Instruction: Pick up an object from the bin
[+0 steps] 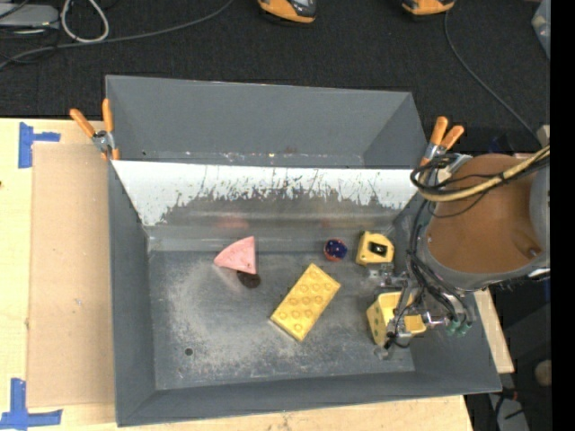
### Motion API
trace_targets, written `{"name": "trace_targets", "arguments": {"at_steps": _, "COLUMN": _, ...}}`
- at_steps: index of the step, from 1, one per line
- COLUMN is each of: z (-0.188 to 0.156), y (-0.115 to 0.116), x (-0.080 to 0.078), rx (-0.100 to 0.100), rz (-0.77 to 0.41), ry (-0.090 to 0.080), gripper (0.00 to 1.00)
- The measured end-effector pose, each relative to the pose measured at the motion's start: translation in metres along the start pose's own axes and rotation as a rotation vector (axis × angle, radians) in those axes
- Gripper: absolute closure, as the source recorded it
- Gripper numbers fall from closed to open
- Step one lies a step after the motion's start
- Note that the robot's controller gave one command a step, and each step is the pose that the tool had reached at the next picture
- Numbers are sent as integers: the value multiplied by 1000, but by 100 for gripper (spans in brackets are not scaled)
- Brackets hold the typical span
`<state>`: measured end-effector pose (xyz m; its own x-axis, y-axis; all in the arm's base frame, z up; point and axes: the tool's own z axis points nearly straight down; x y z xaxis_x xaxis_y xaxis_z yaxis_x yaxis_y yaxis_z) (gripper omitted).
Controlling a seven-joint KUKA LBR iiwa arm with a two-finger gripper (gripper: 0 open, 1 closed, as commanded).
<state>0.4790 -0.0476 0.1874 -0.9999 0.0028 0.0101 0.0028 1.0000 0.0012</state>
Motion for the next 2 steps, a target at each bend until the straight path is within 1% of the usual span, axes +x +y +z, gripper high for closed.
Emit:
{"name": "trace_targets", "arguments": {"at_steps": 1, "z": -4, "y": 0, "x": -2, "rx": 1, "rz": -3, "ry": -8, "gripper": 0}}
{"name": "trace_targets", "arguments": {"at_steps": 2, "z": 62, "y": -60, "x": -4, "rx": 1, "rz": -114, "ry": -12, "gripper": 0}}
